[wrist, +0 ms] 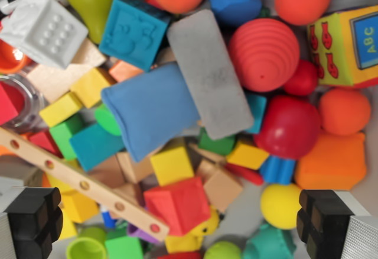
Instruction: Pick an object from the bin
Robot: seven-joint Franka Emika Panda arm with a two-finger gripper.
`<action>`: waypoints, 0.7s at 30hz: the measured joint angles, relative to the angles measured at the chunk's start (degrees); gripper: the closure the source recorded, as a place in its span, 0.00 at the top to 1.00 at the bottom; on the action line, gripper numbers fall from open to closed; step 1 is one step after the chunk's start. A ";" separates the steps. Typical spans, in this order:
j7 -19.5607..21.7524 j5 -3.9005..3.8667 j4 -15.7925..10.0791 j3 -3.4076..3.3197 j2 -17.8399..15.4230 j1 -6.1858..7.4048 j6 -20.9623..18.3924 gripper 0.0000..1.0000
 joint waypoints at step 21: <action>-6.62 0.06 -4.80 2.08 4.52 0.99 8.22 1.00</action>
